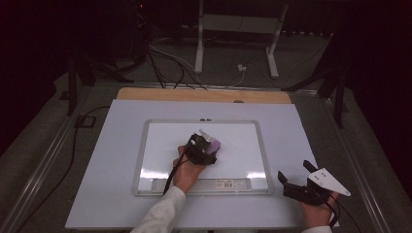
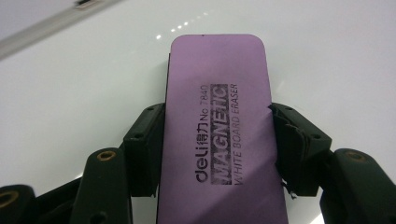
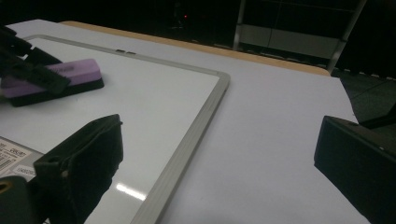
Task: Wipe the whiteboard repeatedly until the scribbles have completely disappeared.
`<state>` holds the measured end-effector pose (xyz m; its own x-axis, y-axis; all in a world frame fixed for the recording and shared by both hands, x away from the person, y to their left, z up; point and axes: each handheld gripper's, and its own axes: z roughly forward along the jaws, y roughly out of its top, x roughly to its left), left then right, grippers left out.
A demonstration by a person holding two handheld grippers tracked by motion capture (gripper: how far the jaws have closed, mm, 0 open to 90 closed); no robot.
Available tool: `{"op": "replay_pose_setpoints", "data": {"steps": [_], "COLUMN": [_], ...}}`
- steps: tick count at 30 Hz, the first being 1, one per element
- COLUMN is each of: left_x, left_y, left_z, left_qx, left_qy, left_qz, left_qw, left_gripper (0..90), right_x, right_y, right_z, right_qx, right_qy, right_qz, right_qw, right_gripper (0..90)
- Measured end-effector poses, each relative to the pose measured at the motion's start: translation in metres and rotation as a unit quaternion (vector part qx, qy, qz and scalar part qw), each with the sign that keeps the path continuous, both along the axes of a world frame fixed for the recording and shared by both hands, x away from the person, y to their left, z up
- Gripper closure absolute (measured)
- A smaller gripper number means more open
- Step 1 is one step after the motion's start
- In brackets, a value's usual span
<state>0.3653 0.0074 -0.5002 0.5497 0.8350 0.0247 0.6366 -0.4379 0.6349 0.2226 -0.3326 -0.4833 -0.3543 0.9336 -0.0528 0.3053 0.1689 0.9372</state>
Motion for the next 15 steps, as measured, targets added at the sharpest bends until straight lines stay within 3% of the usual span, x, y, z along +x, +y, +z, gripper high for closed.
{"op": "replay_pose_setpoints", "data": {"steps": [2,5,12,15], "left_x": [0.006,0.003,-0.030,-0.036], "left_y": [0.001,-0.003,-0.021,-0.024], "left_z": [0.000,0.001,0.001,0.001], "left_qx": [-0.001,0.004,0.005,0.013], "left_qy": [0.003,0.001,-0.002,-0.011], "left_qz": [0.010,0.008,-0.040,-0.048], "left_qw": [1.0000,1.0000,0.9992,0.9987], "left_gripper": [41.7,41.7,41.7,41.7], "right_x": [0.000,0.000,0.000,0.000], "right_y": [0.000,0.000,0.000,0.001], "right_z": [0.000,0.000,0.000,0.000], "right_qx": [0.000,0.000,0.000,-0.001], "right_qy": [0.000,0.000,0.000,-0.001], "right_qz": [0.000,0.001,0.000,0.001], "right_qw": [1.0000,1.0000,1.0000,1.0000], "right_gripper": [1.8,1.8,1.8,1.8]}}
